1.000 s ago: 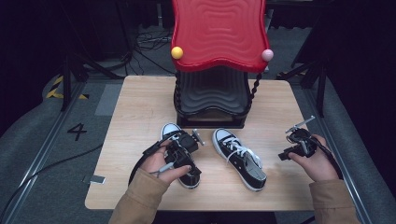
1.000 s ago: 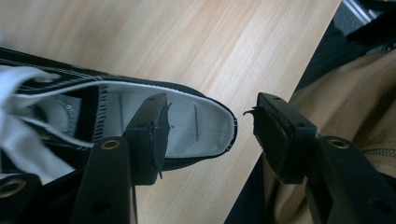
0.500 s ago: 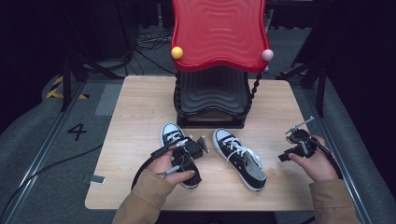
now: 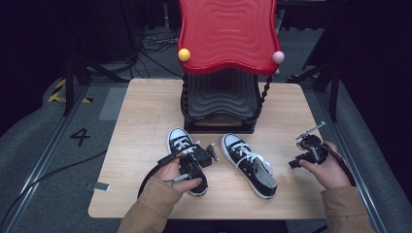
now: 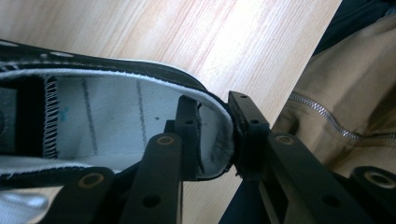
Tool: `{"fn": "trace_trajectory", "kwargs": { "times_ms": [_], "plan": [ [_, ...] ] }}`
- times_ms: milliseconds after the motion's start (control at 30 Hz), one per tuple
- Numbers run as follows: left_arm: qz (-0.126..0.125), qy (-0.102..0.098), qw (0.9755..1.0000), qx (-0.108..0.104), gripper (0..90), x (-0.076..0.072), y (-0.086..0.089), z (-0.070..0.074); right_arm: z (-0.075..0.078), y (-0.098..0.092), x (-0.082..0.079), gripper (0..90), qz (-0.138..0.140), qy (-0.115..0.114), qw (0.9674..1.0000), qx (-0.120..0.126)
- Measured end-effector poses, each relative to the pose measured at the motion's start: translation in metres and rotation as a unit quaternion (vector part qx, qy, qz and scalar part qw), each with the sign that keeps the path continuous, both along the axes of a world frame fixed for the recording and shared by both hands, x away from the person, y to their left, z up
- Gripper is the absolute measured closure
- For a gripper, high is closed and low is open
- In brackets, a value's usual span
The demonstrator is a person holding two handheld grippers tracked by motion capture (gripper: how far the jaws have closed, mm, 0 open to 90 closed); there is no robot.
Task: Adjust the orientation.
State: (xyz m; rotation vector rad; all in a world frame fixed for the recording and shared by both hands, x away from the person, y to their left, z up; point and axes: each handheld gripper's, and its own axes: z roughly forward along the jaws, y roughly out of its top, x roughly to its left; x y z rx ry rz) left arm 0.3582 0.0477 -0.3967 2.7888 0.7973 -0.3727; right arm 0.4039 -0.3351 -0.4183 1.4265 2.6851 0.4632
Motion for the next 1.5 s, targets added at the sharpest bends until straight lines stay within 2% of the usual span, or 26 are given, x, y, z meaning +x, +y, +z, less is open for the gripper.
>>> {"fn": "trace_trajectory", "kwargs": {
  "times_ms": [200,333,400,667,767,833,867,900,933,967,1033,1067,1167,1233,1267,1333,1400,1500],
  "plan": [
    [0.007,-0.007,0.9999,-0.010,79.1,-0.005,0.019,0.015,0.001,0.001,0.002,54.7,0.001,-0.006,1.0000,0.001],
    [0.015,0.000,0.9998,-0.015,78.9,-0.008,0.035,0.020,0.001,0.005,0.006,54.7,0.006,-0.007,1.0000,0.001],
    [0.025,0.008,0.9996,-0.012,78.6,-0.009,0.046,0.022,0.001,0.008,0.008,54.7,0.010,-0.006,0.9999,0.002],
    [0.069,0.018,0.9974,-0.008,78.1,-0.014,0.080,0.025,-0.001,0.020,0.017,55.0,0.023,-0.002,0.9997,0.002],
    [0.083,0.024,0.9963,0.002,77.9,-0.015,0.091,0.022,-0.001,0.025,0.020,55.0,0.029,-0.001,0.9996,0.002],
    [0.098,0.025,0.9947,0.020,78.2,-0.016,0.097,0.021,-0.002,0.026,0.021,55.0,0.032,-0.001,0.9995,0.001],
    [0.112,0.018,0.9927,0.042,78.4,-0.018,0.100,0.021,-0.002,0.027,0.021,55.0,0.032,0.000,0.9995,0.002],
    [0.120,0.016,0.9912,0.054,81.7,-0.018,0.101,0.021,-0.003,0.028,0.022,55.0,0.034,0.001,0.9994,0.002],
    [0.128,0.013,0.9895,0.066,85.2,-0.018,0.103,0.020,-0.003,0.028,0.022,55.0,0.034,0.002,0.9994,0.001],
    [0.128,0.013,0.9895,0.066,85.9,-0.018,0.103,0.020,-0.003,0.028,0.022,55.0,0.034,0.002,0.9994,0.001],
    [0.142,0.016,0.9856,0.091,85.9,-0.016,0.106,0.014,-0.005,0.029,0.023,54.9,0.035,0.005,0.9994,0.001],
    [0.146,0.021,0.9854,0.085,85.4,-0.015,0.107,0.012,-0.006,0.029,0.024,54.8,0.035,0.006,0.9994,-0.001],
    [0.145,0.026,0.9855,0.085,84.7,-0.014,0.108,0.010,-0.006,0.030,0.024,54.8,0.035,0.008,0.9993,0.000],
    [0.144,0.026,0.9858,0.082,81.7,-0.015,0.106,0.010,-0.006,0.030,0.024,54.7,0.035,0.007,0.9994,-0.001],
    [0.143,0.027,0.9865,0.074,77.5,-0.014,0.105,0.010,-0.006,0.029,0.023,54.6,0.034,0.007,0.9994,0.000],
    [0.152,0.024,0.9858,0.066,69.4,-0.011,0.105,0.009,-0.005,0.028,0.023,54.5,0.033,0.006,0.9994,0.000],
    [0.156,0.006,0.9851,0.074,57.0,-0.008,0.104,0.006,-0.005,0.028,0.023,54.4,0.033,0.007,0.9994,0.001],
    [0.160,-0.021,0.9853,0.055,54.9,-0.005,0.103,0.002,-0.006,0.027,0.022,54.2,0.032,0.007,0.9995,0.003]
  ]
}}
